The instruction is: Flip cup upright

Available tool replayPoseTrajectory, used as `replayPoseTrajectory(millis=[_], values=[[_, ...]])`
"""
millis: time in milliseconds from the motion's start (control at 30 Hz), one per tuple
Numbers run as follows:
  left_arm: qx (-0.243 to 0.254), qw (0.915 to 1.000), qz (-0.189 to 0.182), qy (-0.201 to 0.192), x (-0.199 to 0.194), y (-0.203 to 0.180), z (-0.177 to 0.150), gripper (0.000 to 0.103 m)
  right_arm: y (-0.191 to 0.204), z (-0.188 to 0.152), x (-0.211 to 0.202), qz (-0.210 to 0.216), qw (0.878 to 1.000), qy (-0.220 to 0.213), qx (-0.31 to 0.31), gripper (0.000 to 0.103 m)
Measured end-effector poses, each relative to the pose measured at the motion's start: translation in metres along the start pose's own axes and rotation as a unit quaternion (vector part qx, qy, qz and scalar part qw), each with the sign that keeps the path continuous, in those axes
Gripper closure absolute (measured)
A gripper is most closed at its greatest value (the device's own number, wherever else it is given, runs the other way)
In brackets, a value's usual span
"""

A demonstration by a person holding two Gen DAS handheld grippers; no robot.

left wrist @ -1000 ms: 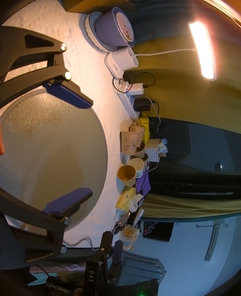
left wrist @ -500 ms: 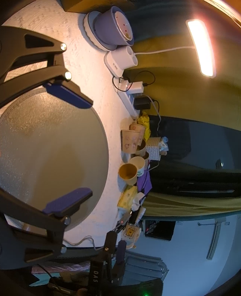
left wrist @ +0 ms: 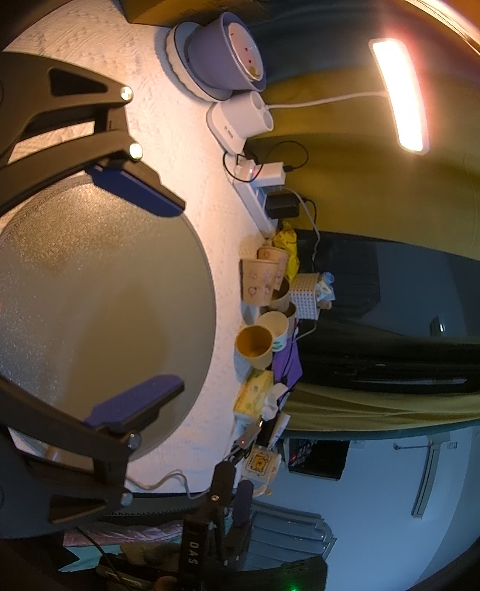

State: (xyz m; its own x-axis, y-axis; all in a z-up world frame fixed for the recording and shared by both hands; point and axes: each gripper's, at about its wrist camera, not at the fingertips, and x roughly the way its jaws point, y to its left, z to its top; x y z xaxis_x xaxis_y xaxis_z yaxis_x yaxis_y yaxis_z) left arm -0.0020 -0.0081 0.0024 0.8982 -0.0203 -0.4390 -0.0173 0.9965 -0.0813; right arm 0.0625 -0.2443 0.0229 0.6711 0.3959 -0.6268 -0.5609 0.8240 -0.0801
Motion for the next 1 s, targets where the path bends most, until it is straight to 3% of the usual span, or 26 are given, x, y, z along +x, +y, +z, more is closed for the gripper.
replayPoseTrajectory(millis=[1000], values=[[0.009, 1.0000, 0.000, -0.004, -0.0021, -0.0069, -0.0018, 0.015, 0.0001, 0.0005, -0.0009, -0.002, 1.000, -0.002, -0.001, 0.026]])
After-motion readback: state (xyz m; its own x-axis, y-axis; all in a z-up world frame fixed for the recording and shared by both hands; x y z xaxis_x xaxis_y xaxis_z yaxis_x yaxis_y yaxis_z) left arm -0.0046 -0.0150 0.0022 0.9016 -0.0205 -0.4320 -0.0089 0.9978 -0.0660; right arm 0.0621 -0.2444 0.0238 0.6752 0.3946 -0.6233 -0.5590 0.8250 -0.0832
